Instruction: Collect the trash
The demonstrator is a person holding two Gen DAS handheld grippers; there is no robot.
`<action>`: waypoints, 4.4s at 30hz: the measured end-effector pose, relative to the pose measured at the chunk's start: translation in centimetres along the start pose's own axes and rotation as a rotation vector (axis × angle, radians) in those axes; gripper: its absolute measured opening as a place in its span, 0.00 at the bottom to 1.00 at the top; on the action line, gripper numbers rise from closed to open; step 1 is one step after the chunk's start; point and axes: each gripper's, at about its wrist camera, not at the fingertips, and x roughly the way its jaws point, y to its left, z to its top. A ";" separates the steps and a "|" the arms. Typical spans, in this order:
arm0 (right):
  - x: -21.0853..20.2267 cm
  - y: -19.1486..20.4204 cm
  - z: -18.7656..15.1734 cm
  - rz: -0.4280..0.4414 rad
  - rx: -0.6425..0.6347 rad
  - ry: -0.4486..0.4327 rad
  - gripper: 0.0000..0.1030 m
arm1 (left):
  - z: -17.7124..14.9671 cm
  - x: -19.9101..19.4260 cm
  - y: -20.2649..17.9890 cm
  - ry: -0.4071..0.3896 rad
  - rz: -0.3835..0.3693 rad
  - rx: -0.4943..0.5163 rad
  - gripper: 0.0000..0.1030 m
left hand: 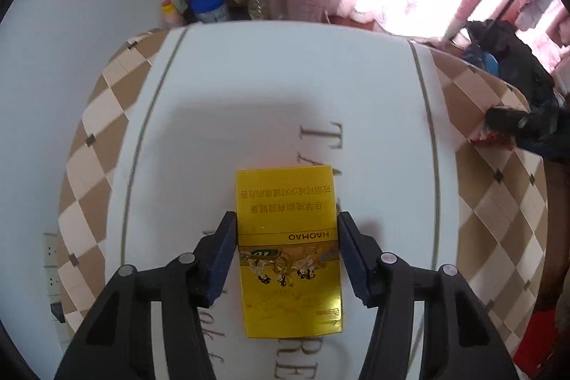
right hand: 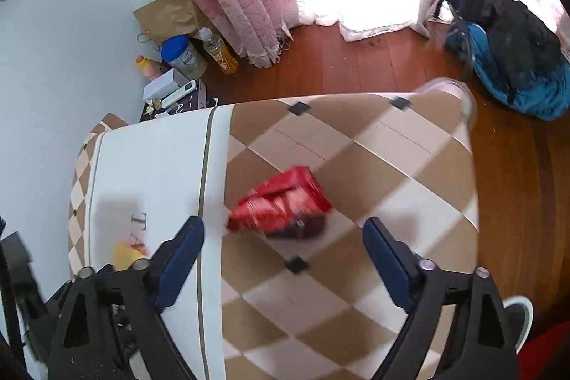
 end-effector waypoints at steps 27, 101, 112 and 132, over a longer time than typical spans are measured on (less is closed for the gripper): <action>-24.3 -7.4 -18.1 0.119 0.062 -0.316 0.21 | -10.3 -26.6 -12.3 -0.412 -0.191 0.151 0.50; -37.6 -31.3 -40.6 -0.111 0.438 -0.121 1.00 | -21.6 -31.6 -31.2 -0.106 -0.369 0.473 0.92; -48.2 -24.3 -43.4 -0.016 0.357 -0.254 1.00 | -22.5 -39.3 -25.6 -0.179 -0.498 0.433 0.92; -52.7 -18.2 -45.2 0.063 0.239 -0.246 1.00 | -25.2 -43.5 -21.2 -0.186 -0.578 0.437 0.92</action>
